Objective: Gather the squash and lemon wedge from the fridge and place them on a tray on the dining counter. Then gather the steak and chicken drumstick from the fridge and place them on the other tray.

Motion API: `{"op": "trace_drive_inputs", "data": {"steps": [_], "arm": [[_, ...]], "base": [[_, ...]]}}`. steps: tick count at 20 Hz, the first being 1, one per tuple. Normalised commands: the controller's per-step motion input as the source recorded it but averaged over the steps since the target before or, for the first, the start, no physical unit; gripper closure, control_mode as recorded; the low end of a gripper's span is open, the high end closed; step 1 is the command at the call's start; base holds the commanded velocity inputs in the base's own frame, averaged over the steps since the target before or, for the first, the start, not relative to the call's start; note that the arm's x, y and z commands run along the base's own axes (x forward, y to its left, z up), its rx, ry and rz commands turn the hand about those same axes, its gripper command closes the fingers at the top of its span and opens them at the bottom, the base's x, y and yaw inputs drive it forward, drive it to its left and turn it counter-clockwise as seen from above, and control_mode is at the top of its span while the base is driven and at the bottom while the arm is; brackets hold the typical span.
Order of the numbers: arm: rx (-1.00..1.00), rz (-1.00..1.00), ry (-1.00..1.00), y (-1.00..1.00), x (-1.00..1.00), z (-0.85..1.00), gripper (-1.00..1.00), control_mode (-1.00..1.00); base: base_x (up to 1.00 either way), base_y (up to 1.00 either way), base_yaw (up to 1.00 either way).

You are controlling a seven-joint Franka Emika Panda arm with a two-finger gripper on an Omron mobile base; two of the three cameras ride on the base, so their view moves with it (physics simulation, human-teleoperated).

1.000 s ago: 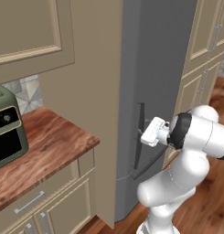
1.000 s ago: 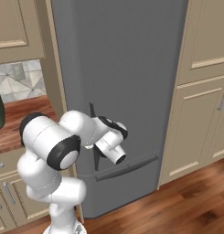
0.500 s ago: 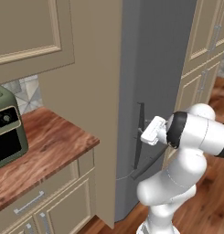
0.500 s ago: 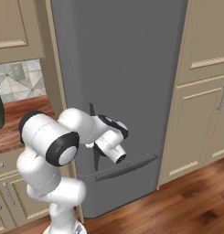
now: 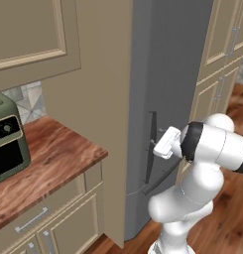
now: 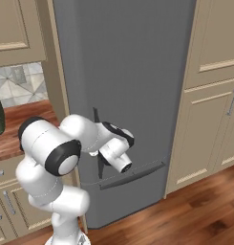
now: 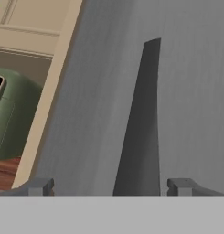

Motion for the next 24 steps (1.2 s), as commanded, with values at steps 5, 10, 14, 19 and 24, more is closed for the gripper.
{"op": "trace_drive_inputs", "data": {"steps": [5,10,14,19,24], "arm": [[0.00,0.00,0.03,0.00,0.19,0.00,-1.00,-1.00],[0.00,0.00,0.09,0.00,0.28,0.00,-1.00,-1.00],[0.00,0.00,0.08,0.01,0.20,0.00,-1.00,-1.00],[0.00,0.00,0.07,0.37,0.03,-0.10,-1.00,-1.00],[-0.02,0.00,0.06,0.57,0.00,-0.12,1.00,-1.00]], "base": [[0.00,0.00,0.00],[0.00,0.00,0.00],[0.00,0.00,0.00],[0.00,0.00,0.00],[0.00,0.00,0.00]]}}
